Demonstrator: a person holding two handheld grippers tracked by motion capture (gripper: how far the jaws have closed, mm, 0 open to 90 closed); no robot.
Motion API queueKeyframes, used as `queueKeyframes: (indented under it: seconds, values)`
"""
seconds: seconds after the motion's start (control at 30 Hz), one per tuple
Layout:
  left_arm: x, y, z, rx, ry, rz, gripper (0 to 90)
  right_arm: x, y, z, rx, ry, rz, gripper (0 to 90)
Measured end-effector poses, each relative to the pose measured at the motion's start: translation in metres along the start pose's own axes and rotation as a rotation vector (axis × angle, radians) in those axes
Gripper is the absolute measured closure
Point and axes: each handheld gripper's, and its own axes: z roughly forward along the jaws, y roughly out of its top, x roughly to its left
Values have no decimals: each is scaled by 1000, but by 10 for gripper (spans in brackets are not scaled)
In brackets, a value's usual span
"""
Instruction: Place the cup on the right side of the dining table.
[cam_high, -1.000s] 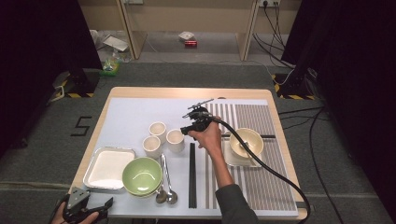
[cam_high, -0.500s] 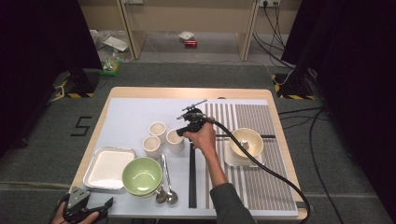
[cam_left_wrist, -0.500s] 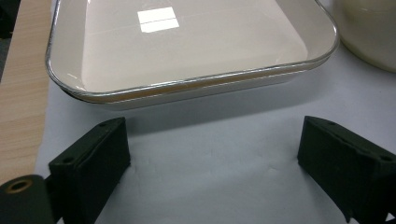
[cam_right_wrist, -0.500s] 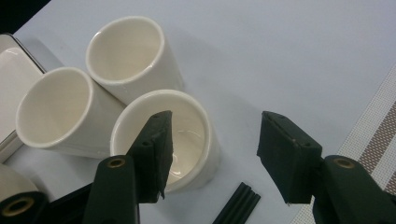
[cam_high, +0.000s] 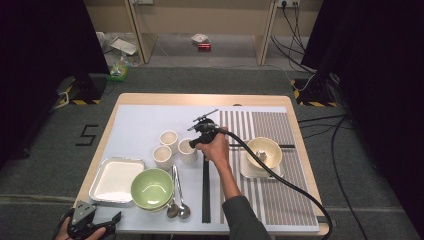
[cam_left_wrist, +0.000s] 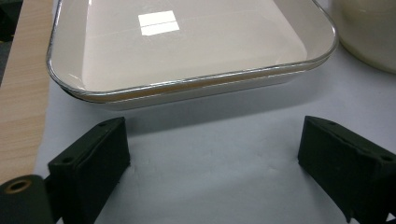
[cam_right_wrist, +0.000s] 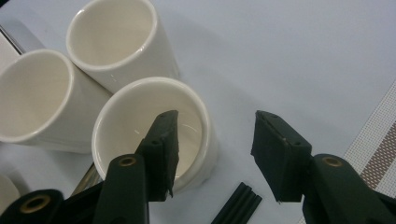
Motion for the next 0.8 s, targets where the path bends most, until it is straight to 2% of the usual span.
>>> queueKeyframes:
  seconds: [0.07,0.23,0.3,0.33,0.5,0.53,0.73,0.77,0.8]
  values:
    - [0,0,0,3,-1,1,76,1,-1,1,20,-16,-17,544]
    - [0,0,0,-1,2,3,76,3,-2,1,30,13,-20,622]
    - [0,-1,0,-5,0,0,76,3,-3,2,33,20,-37,637]
    - [0,-1,0,-5,1,1,76,4,-3,2,44,18,-28,649]
    - [0,-1,0,-3,2,4,76,4,-5,6,58,26,-53,691]
    - [0,-1,0,-3,2,3,76,5,-5,6,64,28,-45,697]
    - [0,-1,0,-8,1,1,76,4,-7,9,101,5,-69,740]
    - [0,-1,0,-10,1,1,76,5,-8,9,114,-9,-52,744]
    - [0,-2,0,-11,1,-1,76,4,-8,11,110,-1,-66,752]
